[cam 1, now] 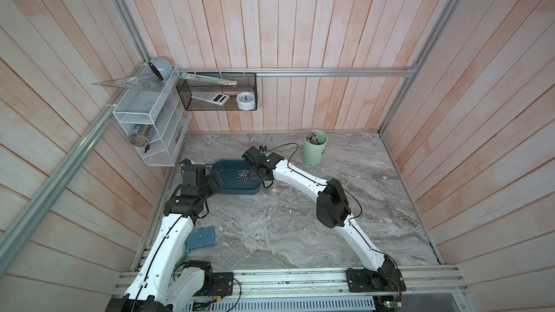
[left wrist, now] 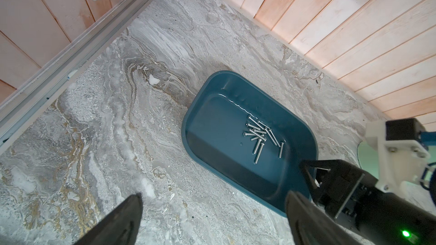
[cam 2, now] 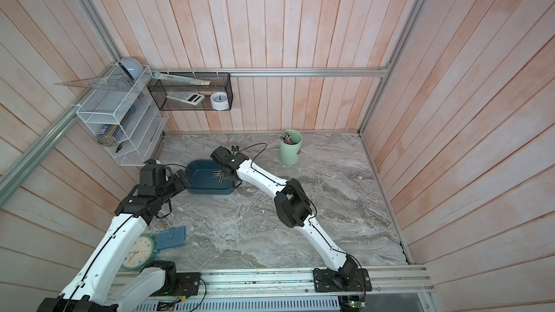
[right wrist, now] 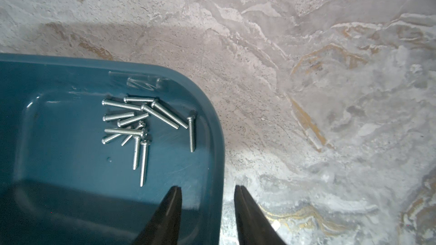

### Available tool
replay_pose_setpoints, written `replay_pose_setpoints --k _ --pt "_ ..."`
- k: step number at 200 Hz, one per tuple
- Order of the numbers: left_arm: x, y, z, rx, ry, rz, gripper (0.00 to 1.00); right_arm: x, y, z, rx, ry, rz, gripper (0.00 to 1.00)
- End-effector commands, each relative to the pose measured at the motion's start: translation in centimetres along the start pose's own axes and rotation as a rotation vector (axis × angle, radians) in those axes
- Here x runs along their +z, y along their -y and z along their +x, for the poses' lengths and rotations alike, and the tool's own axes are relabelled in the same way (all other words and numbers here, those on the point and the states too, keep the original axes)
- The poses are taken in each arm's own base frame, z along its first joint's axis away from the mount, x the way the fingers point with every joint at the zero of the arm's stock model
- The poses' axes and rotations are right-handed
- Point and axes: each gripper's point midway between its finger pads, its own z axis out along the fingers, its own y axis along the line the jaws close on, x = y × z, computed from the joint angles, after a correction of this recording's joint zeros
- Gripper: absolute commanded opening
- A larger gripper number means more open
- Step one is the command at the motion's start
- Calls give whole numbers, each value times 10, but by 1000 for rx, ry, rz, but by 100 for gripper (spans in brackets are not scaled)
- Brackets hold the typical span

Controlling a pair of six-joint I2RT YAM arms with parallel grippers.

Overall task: Take out the screws from the storage box
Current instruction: Move the storage box to the center of the board.

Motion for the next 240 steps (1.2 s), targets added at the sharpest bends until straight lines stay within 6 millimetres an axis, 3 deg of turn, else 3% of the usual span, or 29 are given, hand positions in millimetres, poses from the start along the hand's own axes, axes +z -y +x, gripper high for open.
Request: replay_pose_setpoints --k 1,119,148,210,240 --pt "2 -5 2 -2 -2 -29 100 12 -1 10 -1 -19 16 35" --pt "3 -15 -3 10 14 -80 100 2 0 19 -13 -53 19 17" --pt "2 -17 -5 1 26 -82 100 -2 0 23 2 -73 4 8" --pt "1 -21 -8 -8 35 -95 100 -35 5 15 -24 -75 5 3" --pt "1 -22 -9 -14 36 -97 100 -55 18 23 -55 -142 25 0"
